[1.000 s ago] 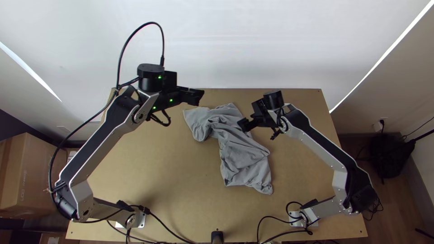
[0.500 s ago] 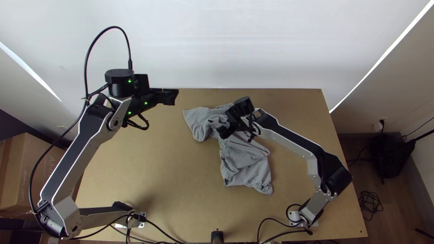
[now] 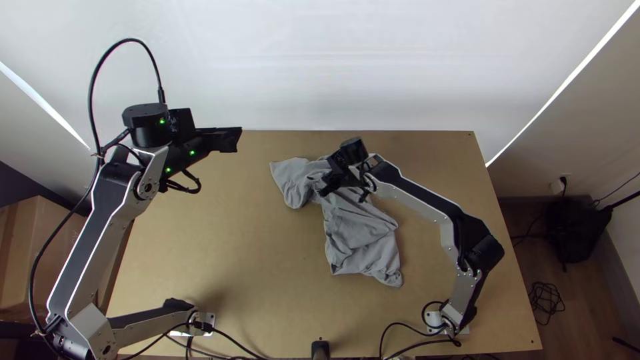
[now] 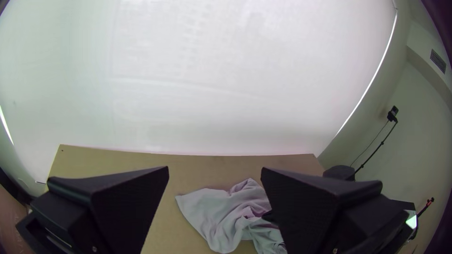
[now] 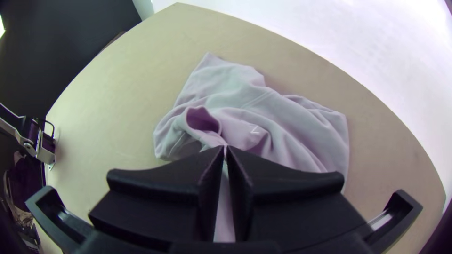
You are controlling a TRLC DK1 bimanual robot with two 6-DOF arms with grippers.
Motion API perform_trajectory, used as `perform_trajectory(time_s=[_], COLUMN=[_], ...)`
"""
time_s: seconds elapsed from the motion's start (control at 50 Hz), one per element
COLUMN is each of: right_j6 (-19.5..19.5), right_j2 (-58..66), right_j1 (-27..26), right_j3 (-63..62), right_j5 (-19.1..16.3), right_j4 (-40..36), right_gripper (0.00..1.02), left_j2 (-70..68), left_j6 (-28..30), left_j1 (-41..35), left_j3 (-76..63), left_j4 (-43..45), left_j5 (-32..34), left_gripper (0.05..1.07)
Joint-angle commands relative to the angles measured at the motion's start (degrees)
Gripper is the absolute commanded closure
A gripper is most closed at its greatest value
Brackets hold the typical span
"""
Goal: Fold the t-shirt
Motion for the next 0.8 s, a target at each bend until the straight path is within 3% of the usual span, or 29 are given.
perform_trajectory(time_s=[0.0,0.06,0.12,0.18,0.24,0.38,0.44,0.68,0.78], right_j6=[1.0,1.0,0.8,0.1,-0.1,-1.3,-1.5,-4.6,-6.0], right_j2=[-5.8,-7.7,-8.8,-10.1,-10.5,-9.8,-7.3,-0.5,2.6], right_j1=[-3.7,-5.1,-5.6,-5.6,-5.1,-1.6,-0.1,3.7,4.9], right_j3=[-1.4,-2.4,-2.8,-4.1,-4.0,-3.2,-1.1,3.8,6.0], right_j5=[0.4,0.0,-0.6,-0.6,-0.6,-0.5,-0.4,0.6,1.5], right_j4=[0.4,0.3,-1.7,-1.6,-1.7,-4.3,-6.8,-7.4,-6.8], right_gripper=[1.0,0.99,0.88,0.91,0.89,0.27,0.11,0.1,0.16], left_j2=[-0.7,-0.5,-0.4,-0.1,0.2,0.6,0.7,0.7,0.6], left_j6=[0.9,0.9,0.9,0.9,0.9,0.9,1.0,1.6,1.7], left_j1=[0.5,0.5,0.5,0.5,0.5,0.5,0.5,1.3,1.9], left_j3=[-0.7,-0.6,-0.6,-0.5,-0.5,-0.1,0.0,-0.1,-0.1], left_j4=[0.2,0.4,0.7,0.7,0.7,0.9,0.9,0.7,0.6], left_j5=[-0.3,-0.3,-0.3,-0.3,-0.3,-0.3,-0.3,-0.3,-0.3], left_gripper=[0.09,0.09,0.09,0.1,0.1,0.1,0.09,0.1,0.1])
